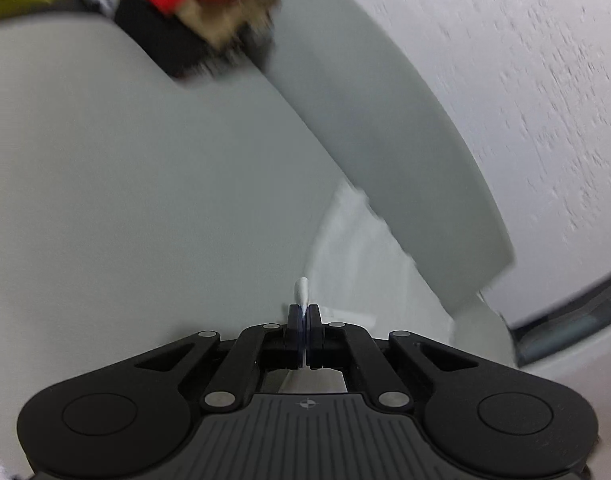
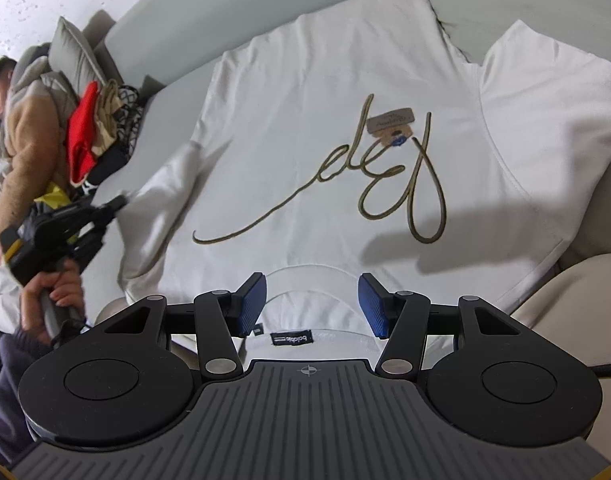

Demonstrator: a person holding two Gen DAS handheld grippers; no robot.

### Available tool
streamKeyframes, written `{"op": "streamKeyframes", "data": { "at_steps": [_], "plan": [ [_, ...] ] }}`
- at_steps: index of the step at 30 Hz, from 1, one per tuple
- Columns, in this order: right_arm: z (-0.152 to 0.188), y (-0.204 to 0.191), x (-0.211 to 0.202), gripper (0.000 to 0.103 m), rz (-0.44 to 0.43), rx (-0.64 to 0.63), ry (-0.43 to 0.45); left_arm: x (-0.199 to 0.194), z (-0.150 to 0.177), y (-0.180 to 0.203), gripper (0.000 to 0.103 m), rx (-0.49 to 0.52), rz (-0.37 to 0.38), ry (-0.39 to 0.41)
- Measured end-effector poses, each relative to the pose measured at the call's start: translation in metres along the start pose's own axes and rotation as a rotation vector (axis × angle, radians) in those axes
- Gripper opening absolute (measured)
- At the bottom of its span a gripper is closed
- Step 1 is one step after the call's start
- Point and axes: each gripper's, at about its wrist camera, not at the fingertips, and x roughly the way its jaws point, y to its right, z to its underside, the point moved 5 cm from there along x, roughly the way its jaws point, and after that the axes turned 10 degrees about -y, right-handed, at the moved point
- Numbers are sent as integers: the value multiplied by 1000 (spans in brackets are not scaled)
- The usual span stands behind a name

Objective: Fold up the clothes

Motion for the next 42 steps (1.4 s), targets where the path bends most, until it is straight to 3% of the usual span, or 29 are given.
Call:
{"op": "streamKeyframes", "data": {
  "at_steps": [2,5,7,10,11,14,15,18,23,26,29,31,32,38,42],
  "plan": [
    [1,0,3,57,-14,6,-9,-18,0,-7,0,10,-103,67],
    [4,0,11,57,-41,27,-36,-27,3,-21,0,9,-250,108],
    [6,2,17,58,-54,44,-56,-24,5,-34,0,-32,-298,85],
    [10,11,16,61,-59,78,-61,-21,7,-51,5,-92,-317,-12],
    [12,15,15,61,-58,90,-60,-23,7,-48,8,-81,-331,-10],
    [16,31,2,61,-69,139,-29,-36,9,-31,38,-32,-394,4],
    [18,36,-3,61,-75,159,-17,-43,13,-21,37,1,-417,11],
    [21,49,-12,61,-76,207,18,-58,35,17,41,107,-417,-16],
    [21,57,-4,61,-40,232,12,-41,102,89,51,293,-277,-138],
    [23,56,1,60,-16,216,5,-22,145,111,52,410,-282,-220],
    [27,58,-2,49,2,194,12,-9,178,118,53,496,-320,-270],
    [28,60,-6,26,-6,178,40,-2,189,117,54,514,-329,-294],
    [27,60,-8,23,-11,166,57,-2,195,116,54,519,-331,-303],
    [10,46,-3,23,4,104,111,-1,200,124,62,576,-348,-262],
    [0,46,9,24,61,81,106,9,205,126,64,599,-362,-285]
  ]
}}
